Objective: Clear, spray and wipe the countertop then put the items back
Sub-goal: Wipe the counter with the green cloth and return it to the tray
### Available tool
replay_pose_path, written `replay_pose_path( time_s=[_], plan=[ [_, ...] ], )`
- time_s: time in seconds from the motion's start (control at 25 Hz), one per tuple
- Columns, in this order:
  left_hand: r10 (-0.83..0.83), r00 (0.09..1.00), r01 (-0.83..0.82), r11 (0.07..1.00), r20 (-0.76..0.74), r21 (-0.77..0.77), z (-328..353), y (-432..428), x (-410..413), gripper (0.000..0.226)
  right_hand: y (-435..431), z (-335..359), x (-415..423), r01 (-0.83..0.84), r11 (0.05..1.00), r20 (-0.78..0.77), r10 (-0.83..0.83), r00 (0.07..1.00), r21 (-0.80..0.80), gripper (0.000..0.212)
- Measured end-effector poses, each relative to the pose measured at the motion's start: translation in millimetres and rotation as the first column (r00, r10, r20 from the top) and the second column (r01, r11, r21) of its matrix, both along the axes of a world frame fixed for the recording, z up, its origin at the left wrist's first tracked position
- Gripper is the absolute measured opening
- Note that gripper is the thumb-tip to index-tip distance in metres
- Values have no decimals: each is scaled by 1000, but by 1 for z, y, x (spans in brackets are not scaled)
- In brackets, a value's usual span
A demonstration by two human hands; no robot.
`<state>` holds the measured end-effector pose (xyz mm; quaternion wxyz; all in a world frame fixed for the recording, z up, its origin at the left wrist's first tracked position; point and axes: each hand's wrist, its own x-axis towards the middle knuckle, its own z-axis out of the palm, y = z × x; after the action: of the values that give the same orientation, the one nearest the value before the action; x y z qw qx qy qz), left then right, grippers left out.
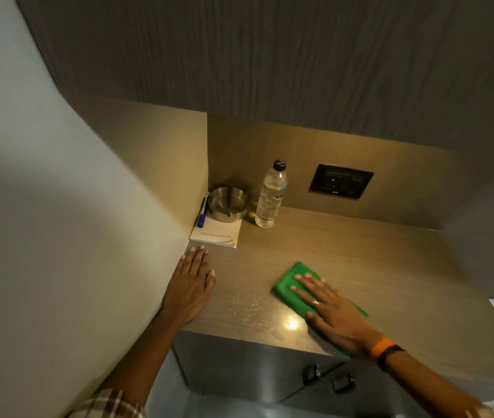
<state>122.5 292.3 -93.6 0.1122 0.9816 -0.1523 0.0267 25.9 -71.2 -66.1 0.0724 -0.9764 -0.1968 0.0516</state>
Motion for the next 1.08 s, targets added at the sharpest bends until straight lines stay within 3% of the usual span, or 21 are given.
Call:
replay_pose_path(
  time_s=[0.12, 0.2, 0.36, 0.48, 0.52, 0.6, 0.64, 0.72, 0.84, 0.96, 1.08],
  plan=[
    [25, 998, -25, 1000, 55, 4, -2, -4, 1, 71, 7, -7, -23, 334, 942, 19, -334, 942, 13, 60],
    [25, 999, -26, 1000, 46, 15, -3, -4, 2, 69, 52, -12, -21, 424, 906, 18, -424, 906, 11, 64],
    [16, 1000, -16, 1000, 1, -19, -2, -4, 5, 76, 142, -15, -2, 407, 910, -10, -408, 913, 78, 65],
    [38, 999, -40, 991, -18, -131, 20, -9, -3, 80, 165, -7, 8, 329, 932, -120, -313, 942, 151, 64],
    [49, 999, -46, 990, 22, -136, 28, -15, -10, 78, 157, 0, 9, 315, 916, -183, -276, 944, 247, 63],
    [32, 996, -24, 995, 78, -101, 43, -42, -29, 71, 120, 15, 6, 398, 759, -260, -304, 917, 516, 60],
    [8, 996, -2, 998, 85, -70, 45, -64, -39, 68, 92, 19, 4, 447, 703, -234, -383, 893, 554, 57],
    [-36, 999, 36, 999, 20, -5, 38, -114, -61, 70, 35, 18, 0, 540, 749, -109, -544, 832, 384, 53],
    [-17, 994, 26, 997, -110, 79, 25, -164, -75, 76, -11, 4, -4, 664, 717, -47, -671, 740, 215, 65],
    [-26, 995, 34, 996, -97, 81, 20, -164, -71, 74, -12, -9, -3, 640, 748, 60, -657, 751, 178, 72],
    [-16, 997, 22, 997, -79, 78, 18, -137, -57, 71, -16, -14, -6, 614, 756, 71, -641, 764, 227, 74]
  ],
)
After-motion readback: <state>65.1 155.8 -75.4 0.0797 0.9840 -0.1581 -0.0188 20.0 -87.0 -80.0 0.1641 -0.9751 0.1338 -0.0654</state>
